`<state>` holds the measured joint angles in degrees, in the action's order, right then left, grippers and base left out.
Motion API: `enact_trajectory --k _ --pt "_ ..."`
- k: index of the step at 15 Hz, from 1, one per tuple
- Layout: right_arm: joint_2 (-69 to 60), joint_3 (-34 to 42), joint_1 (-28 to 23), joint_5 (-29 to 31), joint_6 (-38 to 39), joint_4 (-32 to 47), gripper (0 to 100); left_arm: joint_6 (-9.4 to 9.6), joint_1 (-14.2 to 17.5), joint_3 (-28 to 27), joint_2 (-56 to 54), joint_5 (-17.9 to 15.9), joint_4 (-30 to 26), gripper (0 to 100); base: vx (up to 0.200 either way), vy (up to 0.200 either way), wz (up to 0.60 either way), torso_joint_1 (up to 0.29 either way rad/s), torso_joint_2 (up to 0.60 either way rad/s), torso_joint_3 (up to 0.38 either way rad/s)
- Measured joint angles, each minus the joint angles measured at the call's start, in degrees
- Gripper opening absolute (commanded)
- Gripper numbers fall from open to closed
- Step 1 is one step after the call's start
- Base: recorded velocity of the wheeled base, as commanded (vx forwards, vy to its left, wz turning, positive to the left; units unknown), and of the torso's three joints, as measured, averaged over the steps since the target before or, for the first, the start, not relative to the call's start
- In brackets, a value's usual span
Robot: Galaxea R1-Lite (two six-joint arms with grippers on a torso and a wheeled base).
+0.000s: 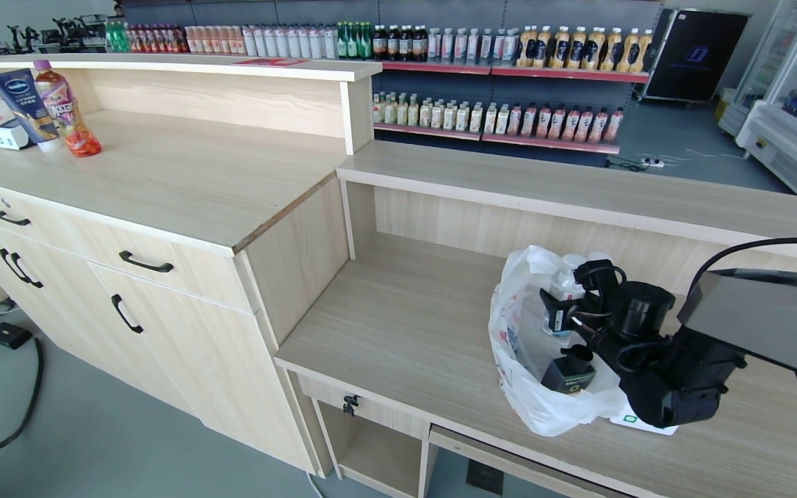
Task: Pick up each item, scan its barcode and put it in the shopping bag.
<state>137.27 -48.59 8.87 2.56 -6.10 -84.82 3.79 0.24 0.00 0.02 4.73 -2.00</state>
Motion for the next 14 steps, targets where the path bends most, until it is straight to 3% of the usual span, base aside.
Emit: enact_trajectory --k 7,14 --pt "0.20 0.33 -0.22 -0.13 -0.04 0.60 0 0.00 0.00 0.00 0.00 0.00 0.00 100 0.000 0.000 0.00 0.000 0.00 0.000" --pt "-1.32 -1.55 -0.41 -5.73 0.33 1.78 0 0.00 0.00 -0.02 0.00 -0.02 0.00 100 0.000 0.000 0.00 0.000 0.00 0.000"
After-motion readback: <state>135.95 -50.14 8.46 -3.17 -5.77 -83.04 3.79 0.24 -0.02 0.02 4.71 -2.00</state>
